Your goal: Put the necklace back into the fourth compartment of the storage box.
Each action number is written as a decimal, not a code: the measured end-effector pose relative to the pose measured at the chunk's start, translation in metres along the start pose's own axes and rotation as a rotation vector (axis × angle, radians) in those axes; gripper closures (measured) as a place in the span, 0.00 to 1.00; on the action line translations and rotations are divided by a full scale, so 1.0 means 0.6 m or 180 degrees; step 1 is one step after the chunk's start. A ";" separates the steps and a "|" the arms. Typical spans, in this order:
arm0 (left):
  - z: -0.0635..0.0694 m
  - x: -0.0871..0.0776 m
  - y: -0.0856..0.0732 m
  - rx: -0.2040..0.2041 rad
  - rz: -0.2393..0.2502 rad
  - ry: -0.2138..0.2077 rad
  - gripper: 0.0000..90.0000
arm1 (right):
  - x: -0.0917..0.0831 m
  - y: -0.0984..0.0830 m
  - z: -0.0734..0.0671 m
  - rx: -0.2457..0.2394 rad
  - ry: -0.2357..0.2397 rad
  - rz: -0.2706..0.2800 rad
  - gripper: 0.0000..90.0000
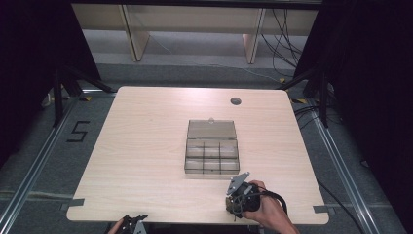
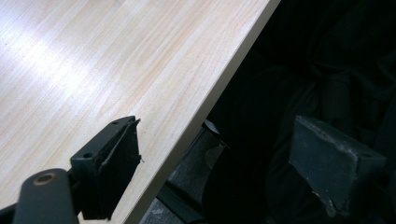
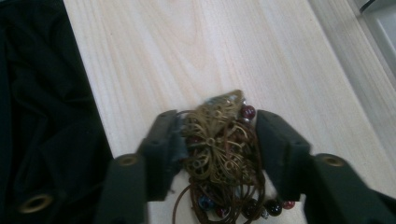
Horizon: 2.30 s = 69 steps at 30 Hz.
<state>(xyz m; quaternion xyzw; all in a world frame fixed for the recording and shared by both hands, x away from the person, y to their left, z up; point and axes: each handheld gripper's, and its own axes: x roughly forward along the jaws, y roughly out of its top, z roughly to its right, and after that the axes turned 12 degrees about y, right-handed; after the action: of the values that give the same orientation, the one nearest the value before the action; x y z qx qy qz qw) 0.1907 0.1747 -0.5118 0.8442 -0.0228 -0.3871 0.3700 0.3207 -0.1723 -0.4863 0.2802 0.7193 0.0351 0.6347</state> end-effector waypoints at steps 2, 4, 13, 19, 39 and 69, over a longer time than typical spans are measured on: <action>0.002 0.004 0.000 -0.0052 -0.0006 -0.0020 0.17 | -0.002 -0.001 0.000 0.0015 0.0014 -0.0011 0.63; 0.004 0.007 0.001 -0.0038 0.0012 0.0010 0.17 | -0.002 -0.001 -0.001 0.0047 -0.0001 -0.0006 0.64; 0.001 0.001 0.001 -0.0023 0.0009 -0.0019 0.17 | -0.006 0.010 -0.005 0.0070 -0.0065 -0.0047 0.65; 0.001 0.000 0.002 -0.0055 0.0040 0.0027 0.17 | -0.032 0.032 -0.010 0.0012 -0.0123 0.0049 0.65; -0.006 0.000 0.000 -0.0085 0.0040 -0.0015 0.17 | -0.108 0.171 -0.015 -0.0318 -0.0070 0.0106 0.65; -0.004 -0.006 -0.004 -0.0085 0.0051 0.0008 0.17 | -0.012 0.314 0.086 0.0000 -0.0070 -0.0212 0.65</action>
<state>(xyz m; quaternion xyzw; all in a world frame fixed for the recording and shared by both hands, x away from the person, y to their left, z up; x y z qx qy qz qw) 0.1892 0.1790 -0.5101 0.8395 -0.0239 -0.3833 0.3844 0.4365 -0.0330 -0.4129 0.2566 0.7212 0.0108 0.6433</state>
